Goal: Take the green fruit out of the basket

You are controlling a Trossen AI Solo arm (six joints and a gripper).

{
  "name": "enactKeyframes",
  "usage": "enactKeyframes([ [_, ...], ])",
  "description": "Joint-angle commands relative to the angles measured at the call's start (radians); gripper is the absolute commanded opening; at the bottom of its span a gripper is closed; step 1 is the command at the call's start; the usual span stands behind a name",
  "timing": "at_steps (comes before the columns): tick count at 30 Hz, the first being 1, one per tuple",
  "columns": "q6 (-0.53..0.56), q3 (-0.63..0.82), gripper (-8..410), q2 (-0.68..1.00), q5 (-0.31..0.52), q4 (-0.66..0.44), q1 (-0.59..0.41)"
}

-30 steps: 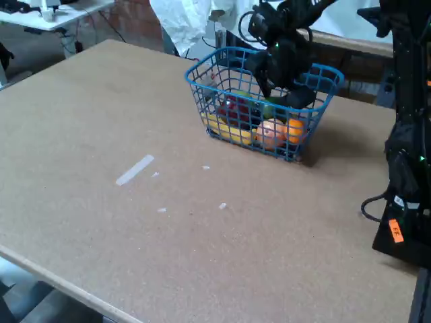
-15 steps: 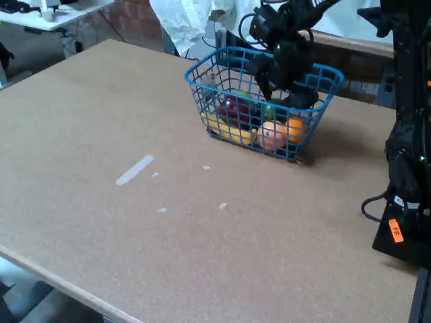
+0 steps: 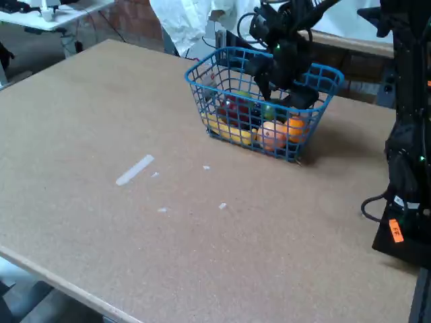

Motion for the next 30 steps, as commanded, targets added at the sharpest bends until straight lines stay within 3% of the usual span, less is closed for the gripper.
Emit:
enactKeyframes([
  [1,-0.001,0.0,212,0.0,-0.021,0.005,0.001],
  [30,0.001,0.011,206,-0.275,-0.024,0.021,0.0],
])
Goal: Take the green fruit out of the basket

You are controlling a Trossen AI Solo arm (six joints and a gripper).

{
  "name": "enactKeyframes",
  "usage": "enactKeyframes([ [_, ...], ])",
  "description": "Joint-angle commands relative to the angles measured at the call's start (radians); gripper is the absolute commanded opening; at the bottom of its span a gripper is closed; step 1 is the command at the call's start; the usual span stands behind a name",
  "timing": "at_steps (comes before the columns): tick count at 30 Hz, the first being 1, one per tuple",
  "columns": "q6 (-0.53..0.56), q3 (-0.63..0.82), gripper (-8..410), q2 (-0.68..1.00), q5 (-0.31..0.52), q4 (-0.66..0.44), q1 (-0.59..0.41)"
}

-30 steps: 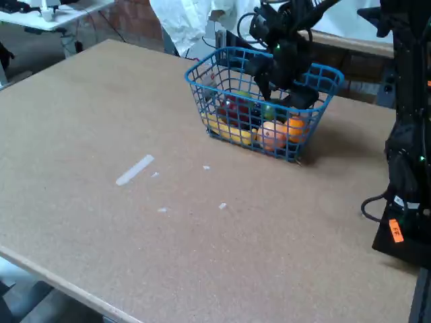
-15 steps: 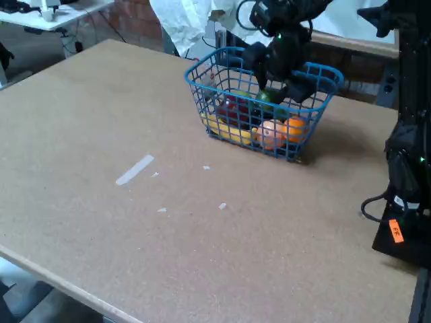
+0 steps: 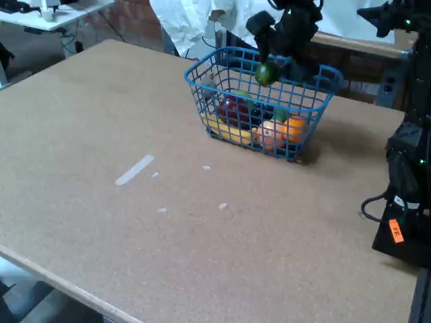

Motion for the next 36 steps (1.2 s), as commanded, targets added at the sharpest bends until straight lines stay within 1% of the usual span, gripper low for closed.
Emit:
enactKeyframes([
  [1,0.0,0.001,206,-0.049,0.003,0.006,0.0],
  [5,-0.007,0.001,206,-0.111,0.0,0.012,0.002],
  [7,-0.04,0.001,206,-0.144,-0.002,0.03,0.002],
  [11,-0.107,0.001,206,-0.209,-0.056,0.042,0.003],
  [17,-0.23,0.001,206,-0.271,-0.19,0.068,0.006],
  [22,-0.366,0.001,206,-0.277,-0.315,0.089,0.019],
  [25,-0.429,0.001,206,-0.277,-0.366,0.093,0.036],
  [29,-0.493,0.001,206,-0.277,-0.367,0.114,0.082],
  [36,-0.528,0.001,206,-0.277,-0.365,0.142,0.192],
])
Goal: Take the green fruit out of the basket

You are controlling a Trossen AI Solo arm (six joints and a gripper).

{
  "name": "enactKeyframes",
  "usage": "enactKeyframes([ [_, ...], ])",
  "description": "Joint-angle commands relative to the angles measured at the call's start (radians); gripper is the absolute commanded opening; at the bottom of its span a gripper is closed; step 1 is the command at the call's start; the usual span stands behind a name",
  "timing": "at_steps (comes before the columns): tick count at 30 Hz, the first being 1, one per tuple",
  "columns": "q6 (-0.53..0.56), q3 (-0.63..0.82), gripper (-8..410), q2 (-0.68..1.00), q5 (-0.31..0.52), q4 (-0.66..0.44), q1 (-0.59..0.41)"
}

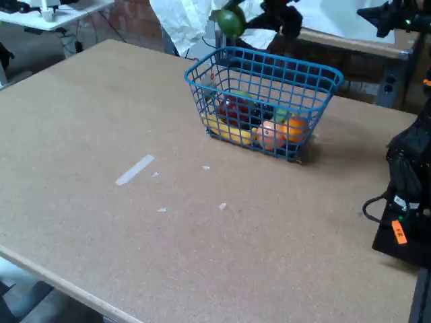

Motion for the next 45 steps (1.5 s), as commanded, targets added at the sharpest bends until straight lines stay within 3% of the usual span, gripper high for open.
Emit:
enactKeyframes([
  [1,-0.016,0.001,206,-0.001,-0.004,0.015,0.065],
  [9,-0.048,0.001,206,-0.001,0.011,0.018,0.191],
  [20,-0.094,0.0,206,0.036,0.091,0.006,0.366],
  [45,-0.088,0.0,206,0.237,0.166,-0.113,0.544],
])
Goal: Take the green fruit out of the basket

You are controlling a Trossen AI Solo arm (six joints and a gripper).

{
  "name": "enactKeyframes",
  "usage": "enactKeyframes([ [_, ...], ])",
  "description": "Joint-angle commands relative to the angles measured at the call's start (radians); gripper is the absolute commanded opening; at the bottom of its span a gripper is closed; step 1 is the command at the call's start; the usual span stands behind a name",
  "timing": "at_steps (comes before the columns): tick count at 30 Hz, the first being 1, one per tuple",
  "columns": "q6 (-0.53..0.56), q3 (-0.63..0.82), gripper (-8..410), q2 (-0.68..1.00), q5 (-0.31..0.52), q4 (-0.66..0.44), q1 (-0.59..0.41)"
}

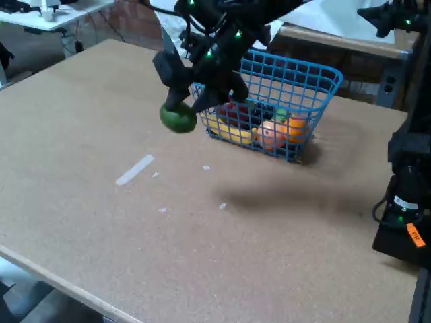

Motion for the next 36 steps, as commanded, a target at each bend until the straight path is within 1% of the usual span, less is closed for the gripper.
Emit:
enactKeyframes([
  [1,0.0,0.001,206,0.013,0.007,-0.016,0.013],
  [22,0.0,0.001,206,0.122,0.005,0.01,0.089],
  [31,0.0,0.001,206,0.191,0.005,0.023,0.106],
  [36,0.0,-0.01,206,0.195,0.007,0.029,0.112],
])
